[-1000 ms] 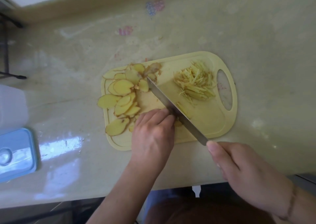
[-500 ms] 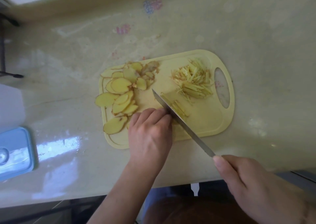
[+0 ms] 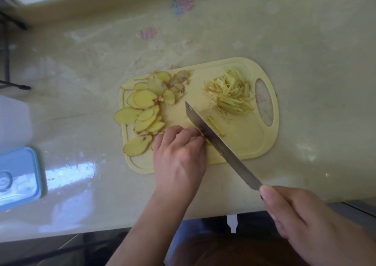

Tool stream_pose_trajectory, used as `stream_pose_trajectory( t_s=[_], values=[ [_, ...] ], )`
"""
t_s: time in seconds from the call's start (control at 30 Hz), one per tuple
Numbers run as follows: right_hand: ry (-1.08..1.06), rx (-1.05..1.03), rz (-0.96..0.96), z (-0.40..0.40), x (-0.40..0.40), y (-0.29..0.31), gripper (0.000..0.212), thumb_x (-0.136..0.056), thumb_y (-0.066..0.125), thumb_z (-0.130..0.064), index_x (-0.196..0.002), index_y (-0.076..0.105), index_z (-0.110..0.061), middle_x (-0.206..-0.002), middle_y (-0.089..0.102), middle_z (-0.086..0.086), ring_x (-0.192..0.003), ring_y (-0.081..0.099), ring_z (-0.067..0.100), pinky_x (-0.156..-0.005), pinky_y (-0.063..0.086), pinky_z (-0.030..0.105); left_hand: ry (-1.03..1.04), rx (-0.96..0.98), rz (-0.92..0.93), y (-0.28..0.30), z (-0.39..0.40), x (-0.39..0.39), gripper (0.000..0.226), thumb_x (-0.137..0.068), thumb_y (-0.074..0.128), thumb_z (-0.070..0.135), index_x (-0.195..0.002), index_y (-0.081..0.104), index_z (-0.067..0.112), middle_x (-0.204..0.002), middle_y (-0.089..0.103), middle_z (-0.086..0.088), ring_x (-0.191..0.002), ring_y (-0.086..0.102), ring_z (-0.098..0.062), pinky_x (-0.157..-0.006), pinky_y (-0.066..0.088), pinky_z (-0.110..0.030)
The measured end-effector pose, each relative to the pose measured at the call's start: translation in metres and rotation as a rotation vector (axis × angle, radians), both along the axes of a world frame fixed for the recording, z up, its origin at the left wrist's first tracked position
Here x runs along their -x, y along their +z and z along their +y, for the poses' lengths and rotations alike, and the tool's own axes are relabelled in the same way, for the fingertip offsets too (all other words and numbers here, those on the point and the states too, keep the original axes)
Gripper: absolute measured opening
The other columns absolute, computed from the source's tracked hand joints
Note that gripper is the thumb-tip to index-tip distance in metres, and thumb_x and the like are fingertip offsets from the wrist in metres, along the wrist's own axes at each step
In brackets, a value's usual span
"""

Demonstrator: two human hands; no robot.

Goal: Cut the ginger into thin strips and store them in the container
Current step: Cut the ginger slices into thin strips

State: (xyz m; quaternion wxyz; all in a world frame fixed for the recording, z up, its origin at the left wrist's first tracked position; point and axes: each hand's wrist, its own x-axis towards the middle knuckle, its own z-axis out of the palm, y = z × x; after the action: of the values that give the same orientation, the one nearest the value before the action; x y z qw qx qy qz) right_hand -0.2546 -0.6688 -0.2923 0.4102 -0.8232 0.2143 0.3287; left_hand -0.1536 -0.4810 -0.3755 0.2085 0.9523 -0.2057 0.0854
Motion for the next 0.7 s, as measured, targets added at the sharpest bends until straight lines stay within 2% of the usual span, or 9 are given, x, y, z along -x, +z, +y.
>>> stream_pose_trajectory(
  t_s=[0.07,0.13,0.23,0.33,0.4,0.57,0.7],
  values=[
    [-0.015,0.038,-0.024,0.003,0.0,0.002,0.107,-0.047,-0.007,-0.103,-0.08,0.045,-0.016,-0.062,0.049,0.006,-0.054,0.046,0.007,-0.064,0.041,0.018,0.016,-0.007,-0.002,-0.001,-0.001,-0.001,0.009,-0.078,0.078,0.009,-0.073,0.077,0.016,-0.083,0.072,0.007,-0.085,0.066,-0.025,-0.07,0.047,-0.04],
    [0.006,0.039,-0.034,0.006,-0.003,-0.001,0.111,-0.048,-0.007,-0.103,-0.072,0.048,-0.01,-0.064,0.052,0.006,-0.054,0.048,0.006,-0.063,0.04,0.016,0.008,-0.01,0.002,-0.002,-0.001,-0.001,0.011,-0.076,0.076,0.008,-0.072,0.077,0.017,-0.077,0.071,0.007,-0.083,0.066,-0.024,-0.069,0.043,-0.038],
    [0.036,-0.008,-0.073,0.004,-0.006,-0.015,0.096,-0.063,0.002,-0.098,-0.062,0.045,-0.013,-0.055,0.047,0.0,-0.051,0.045,0.009,-0.058,0.04,0.026,-0.021,-0.022,0.014,-0.003,0.002,-0.001,0.014,-0.077,0.073,0.007,-0.077,0.08,0.018,-0.078,0.071,0.007,-0.084,0.066,-0.024,-0.071,0.039,-0.035],
    [0.001,-0.046,-0.087,-0.001,-0.009,-0.024,0.083,-0.075,0.014,-0.09,-0.064,0.038,-0.011,-0.051,0.038,0.0,-0.048,0.036,0.01,-0.054,0.036,0.035,-0.021,-0.027,0.009,-0.002,0.004,0.0,0.012,-0.078,0.074,0.007,-0.08,0.08,0.017,-0.081,0.072,0.007,-0.083,0.066,-0.026,-0.071,0.041,-0.036],
    [-0.015,-0.079,-0.077,-0.004,-0.009,-0.021,0.079,-0.076,0.019,-0.086,-0.07,0.039,-0.01,-0.051,0.034,0.0,-0.047,0.033,0.009,-0.054,0.033,0.035,-0.017,-0.016,0.0,-0.002,0.005,0.001,0.009,-0.08,0.075,0.009,-0.08,0.08,0.016,-0.083,0.072,0.006,-0.083,0.065,-0.026,-0.07,0.041,-0.038],
    [0.005,-0.06,-0.092,-0.007,-0.004,-0.016,0.076,-0.079,0.018,-0.084,-0.073,0.039,-0.012,-0.052,0.035,0.001,-0.05,0.036,0.012,-0.058,0.039,0.044,-0.016,0.016,0.024,-0.005,0.01,0.007,0.007,-0.087,0.072,0.016,-0.086,0.079,0.015,-0.091,0.072,0.006,-0.089,0.064,-0.026,-0.074,0.045,-0.041],
    [0.013,-0.046,-0.095,-0.005,-0.004,-0.015,0.073,-0.077,0.016,-0.084,-0.076,0.042,-0.015,-0.052,0.039,0.001,-0.051,0.04,0.013,-0.06,0.041,0.042,0.009,0.012,0.038,-0.003,0.005,0.011,0.008,-0.088,0.07,0.018,-0.087,0.078,0.016,-0.092,0.071,0.007,-0.097,0.063,-0.026,-0.08,0.044,-0.044]
  ],
)
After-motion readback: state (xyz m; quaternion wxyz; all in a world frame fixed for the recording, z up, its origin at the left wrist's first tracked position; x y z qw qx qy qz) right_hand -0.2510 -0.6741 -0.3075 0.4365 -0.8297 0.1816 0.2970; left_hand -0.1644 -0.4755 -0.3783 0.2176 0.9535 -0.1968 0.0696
